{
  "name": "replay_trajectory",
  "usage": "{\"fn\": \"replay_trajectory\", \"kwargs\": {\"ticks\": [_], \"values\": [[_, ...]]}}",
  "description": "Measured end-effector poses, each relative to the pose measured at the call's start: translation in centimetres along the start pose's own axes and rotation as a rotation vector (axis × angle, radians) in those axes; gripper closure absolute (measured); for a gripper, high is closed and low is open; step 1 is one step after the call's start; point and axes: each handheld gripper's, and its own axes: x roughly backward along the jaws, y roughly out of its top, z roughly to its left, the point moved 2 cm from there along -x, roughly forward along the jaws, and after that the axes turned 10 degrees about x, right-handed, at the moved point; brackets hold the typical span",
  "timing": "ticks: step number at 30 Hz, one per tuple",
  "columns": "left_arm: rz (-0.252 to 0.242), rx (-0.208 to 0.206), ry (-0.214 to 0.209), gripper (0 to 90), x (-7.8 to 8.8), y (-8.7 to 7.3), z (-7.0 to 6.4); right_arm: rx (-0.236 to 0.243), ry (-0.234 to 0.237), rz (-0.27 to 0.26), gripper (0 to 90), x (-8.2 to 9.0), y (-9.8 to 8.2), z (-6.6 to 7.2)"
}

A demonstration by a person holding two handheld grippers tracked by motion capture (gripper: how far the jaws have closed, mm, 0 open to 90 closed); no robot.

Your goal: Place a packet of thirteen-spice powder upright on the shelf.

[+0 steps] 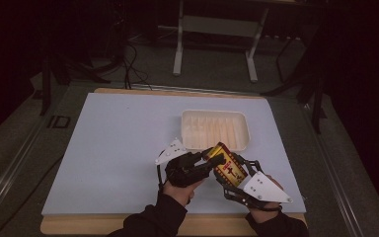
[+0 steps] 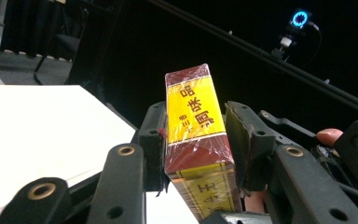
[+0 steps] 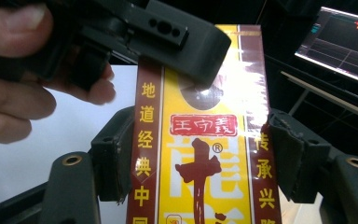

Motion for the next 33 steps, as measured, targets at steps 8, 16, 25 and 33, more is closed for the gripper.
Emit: {"fn": "replay_trajectory", "kwargs": {"ticks": [8,16,25,33], "values": [[0.027,-0.064,0.042,68.9,-0.4,0.3,-0.9,-0.009,-0.025,0.012,30.8,-0.2,-0.2,0.1],[0.037,-0.088,0.068,69.3,-0.6,0.5,-0.8,-0.070,0.026,0.049,25.4,-0.7,-0.5,-0.5],[-0.023,-0.140,0.192,69.2,0.3,4.1,-0.8,-0.133,0.058,0.057,12.8,-0.2,-0.7,-1.6],[-0.074,-0.221,0.313,69.2,0.4,5.2,-0.7,-0.150,0.035,0.046,11.2,0.8,-1.0,-2.6]]}}
